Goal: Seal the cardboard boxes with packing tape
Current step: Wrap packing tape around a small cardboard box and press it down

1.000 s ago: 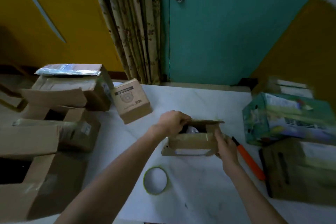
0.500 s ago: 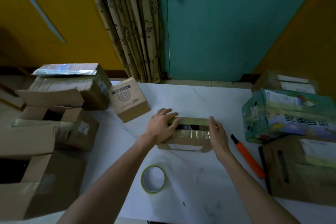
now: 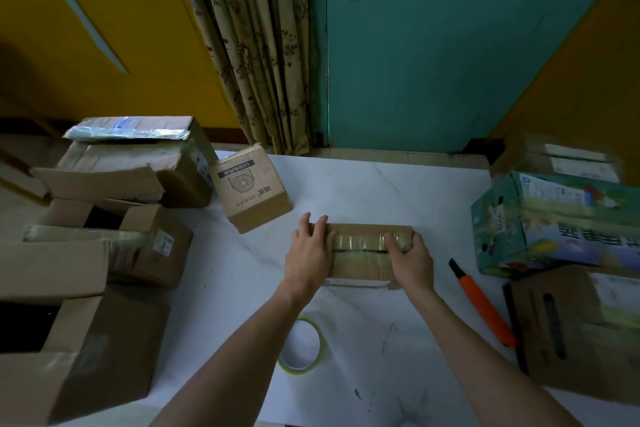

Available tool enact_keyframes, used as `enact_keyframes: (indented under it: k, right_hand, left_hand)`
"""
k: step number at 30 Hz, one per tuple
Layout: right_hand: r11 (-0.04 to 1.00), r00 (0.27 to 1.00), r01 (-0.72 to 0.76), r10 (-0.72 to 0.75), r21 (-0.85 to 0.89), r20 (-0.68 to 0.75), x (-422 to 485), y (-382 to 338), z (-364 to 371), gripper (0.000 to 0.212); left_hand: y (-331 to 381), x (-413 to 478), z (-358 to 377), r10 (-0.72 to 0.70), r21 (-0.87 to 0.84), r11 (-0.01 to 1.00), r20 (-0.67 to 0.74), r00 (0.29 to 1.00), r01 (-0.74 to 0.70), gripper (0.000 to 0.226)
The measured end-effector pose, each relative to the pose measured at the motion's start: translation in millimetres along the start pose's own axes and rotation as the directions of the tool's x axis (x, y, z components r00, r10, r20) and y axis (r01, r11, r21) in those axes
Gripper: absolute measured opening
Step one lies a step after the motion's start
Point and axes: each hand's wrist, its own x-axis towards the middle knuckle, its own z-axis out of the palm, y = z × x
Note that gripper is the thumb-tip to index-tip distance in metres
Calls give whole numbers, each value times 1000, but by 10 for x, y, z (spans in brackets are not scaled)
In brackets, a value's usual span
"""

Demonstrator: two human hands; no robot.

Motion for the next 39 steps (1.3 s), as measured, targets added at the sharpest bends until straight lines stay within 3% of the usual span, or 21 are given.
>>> enact_keyframes:
  k: [4, 6, 10, 12, 13, 18, 21, 26, 30, 36, 38, 39]
  right_hand:
    - [989, 999, 49, -52, -137, -15, 14, -45, -9, 74]
    - [942, 983, 147, -172, -301, -58, 9, -100, -29, 76]
    - [631, 889, 380, -452, -676, 78, -9, -256, 22, 70]
    - [514, 889, 384, -431, -767, 155, -2, -271, 86, 66]
    - [507, 905, 364, -392, -781, 167, -14, -293, 95, 65]
    - [617, 962, 249, -249, -747, 115, 68, -196, 163, 73]
    - [798, 985, 153, -173, -583, 22, 91, -237, 107, 60]
    - [899, 971, 193, -232, -393, -56, 79, -170, -9, 50]
    - [921, 975, 180, -214, -346, -62, 72, -142, -16, 51]
    - [965, 998, 61, -62, -256, 5, 144, -133, -27, 58]
    - [926, 994, 91, -106, -365, -20, 108, -158, -20, 65]
    - [860, 982, 155, -188, -487, -20, 78, -171, -12, 68]
  left_hand:
    - [45, 76, -61, -31, 163, 986, 57, 998, 21, 48]
    - [84, 86, -71, 3, 287, 958, 53, 999, -18, 50]
    - [278, -35, 21, 201, 341, 917, 62, 978, -210, 58]
    - [348, -68, 117, 221, 371, 896, 108, 969, -245, 63]
    - [361, -66, 147, 210, 380, 893, 119, 970, -240, 63]
    - [333, -23, 184, 160, 362, 911, 134, 978, -198, 60]
    - [342, -22, 170, 166, 366, 908, 135, 977, -205, 61]
    - [261, -30, 83, 32, 352, 935, 32, 999, -42, 60]
    - [148, -22, -6, -25, 310, 951, 36, 999, 12, 61]
    - [147, 14, -11, -16, 253, 968, 73, 997, -3, 62]
    - [160, 20, -18, -31, 295, 956, 81, 996, 6, 63]
    - [178, 12, -17, -37, 337, 942, 72, 997, 11, 63]
